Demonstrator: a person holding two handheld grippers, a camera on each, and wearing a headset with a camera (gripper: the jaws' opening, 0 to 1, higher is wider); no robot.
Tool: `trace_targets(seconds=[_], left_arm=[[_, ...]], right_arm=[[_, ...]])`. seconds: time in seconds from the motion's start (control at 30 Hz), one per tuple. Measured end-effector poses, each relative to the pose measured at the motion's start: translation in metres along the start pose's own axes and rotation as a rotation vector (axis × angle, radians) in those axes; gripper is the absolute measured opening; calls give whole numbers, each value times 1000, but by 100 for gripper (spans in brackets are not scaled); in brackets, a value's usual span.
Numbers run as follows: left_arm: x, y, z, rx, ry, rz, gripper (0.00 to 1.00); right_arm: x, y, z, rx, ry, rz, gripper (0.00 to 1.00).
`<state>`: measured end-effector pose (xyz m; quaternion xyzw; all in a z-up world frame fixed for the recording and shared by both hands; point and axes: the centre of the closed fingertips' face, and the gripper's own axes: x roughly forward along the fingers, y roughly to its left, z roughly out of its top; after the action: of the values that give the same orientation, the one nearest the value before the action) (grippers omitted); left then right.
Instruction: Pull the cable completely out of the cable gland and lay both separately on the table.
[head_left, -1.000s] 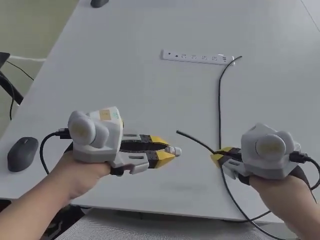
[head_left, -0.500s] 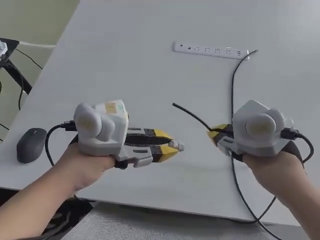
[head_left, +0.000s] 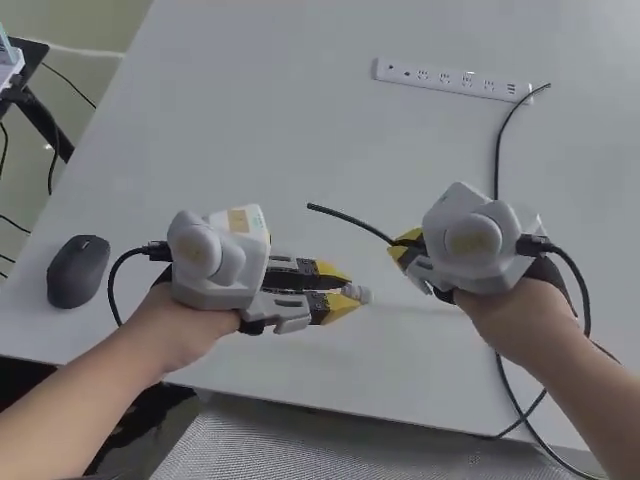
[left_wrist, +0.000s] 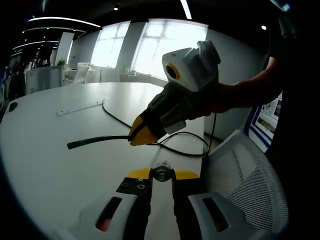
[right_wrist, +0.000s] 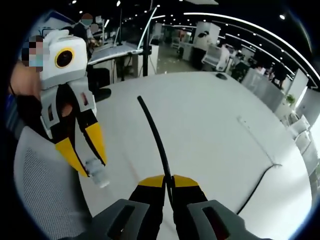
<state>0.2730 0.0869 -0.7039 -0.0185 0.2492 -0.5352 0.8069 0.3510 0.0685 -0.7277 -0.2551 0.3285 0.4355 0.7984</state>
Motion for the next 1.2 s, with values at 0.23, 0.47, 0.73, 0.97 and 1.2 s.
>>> trace_targets(seconds=[0.23, 0.47, 0.73, 0.97, 1.2], left_arm=[[-10, 14, -15, -10, 8, 4, 15], [-15, 25, -31, -27, 13, 13, 15], [-13, 35, -50, -20, 26, 18, 15], [-6, 44, -70, -23, 54, 21, 15], [-3, 46, -81, -37, 70, 28, 16]], right_arm=[[33, 19, 21, -40, 8, 42, 0], [63, 35, 25, -92, 36, 64, 0], [85, 42, 11, -115, 80, 78, 0], [97, 47, 1, -138, 92, 104, 0], [106, 50, -6, -151, 110, 124, 0]])
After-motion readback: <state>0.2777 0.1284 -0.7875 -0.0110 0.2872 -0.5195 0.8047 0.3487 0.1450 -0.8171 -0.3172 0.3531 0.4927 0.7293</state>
